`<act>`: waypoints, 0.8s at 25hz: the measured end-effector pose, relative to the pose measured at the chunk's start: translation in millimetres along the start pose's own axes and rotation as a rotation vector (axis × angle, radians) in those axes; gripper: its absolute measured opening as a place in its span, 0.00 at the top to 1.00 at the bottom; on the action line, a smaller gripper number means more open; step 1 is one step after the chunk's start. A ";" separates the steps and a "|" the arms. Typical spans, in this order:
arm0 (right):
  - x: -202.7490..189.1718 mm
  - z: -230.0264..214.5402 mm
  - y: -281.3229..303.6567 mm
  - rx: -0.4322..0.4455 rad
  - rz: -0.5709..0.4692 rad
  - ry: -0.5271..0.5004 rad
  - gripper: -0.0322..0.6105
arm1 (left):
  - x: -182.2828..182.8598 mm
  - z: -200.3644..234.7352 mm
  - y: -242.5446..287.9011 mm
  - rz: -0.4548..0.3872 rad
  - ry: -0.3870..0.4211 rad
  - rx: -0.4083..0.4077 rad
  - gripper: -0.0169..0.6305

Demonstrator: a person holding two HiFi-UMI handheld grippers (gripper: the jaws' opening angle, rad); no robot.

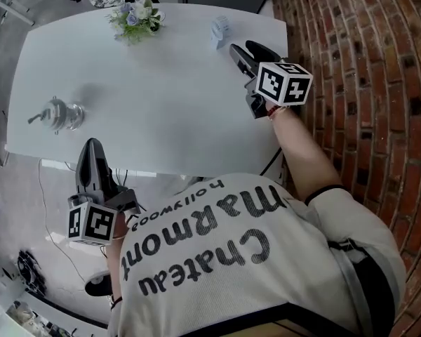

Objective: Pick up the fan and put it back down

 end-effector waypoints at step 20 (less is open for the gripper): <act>26.8 -13.5 45.7 -0.009 0.038 -0.074 0.61 | 0.7 19.3 -19.5 -0.020 -0.021 0.079 0.97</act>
Point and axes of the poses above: the fingertips, and each gripper's own axes: y forward along the fingers, z to its left, x out of its top, the point moved 10 cm from there along -y, backward along the fingers, and after that the axes turned 15 degrees about x, right-handed, at the moved point
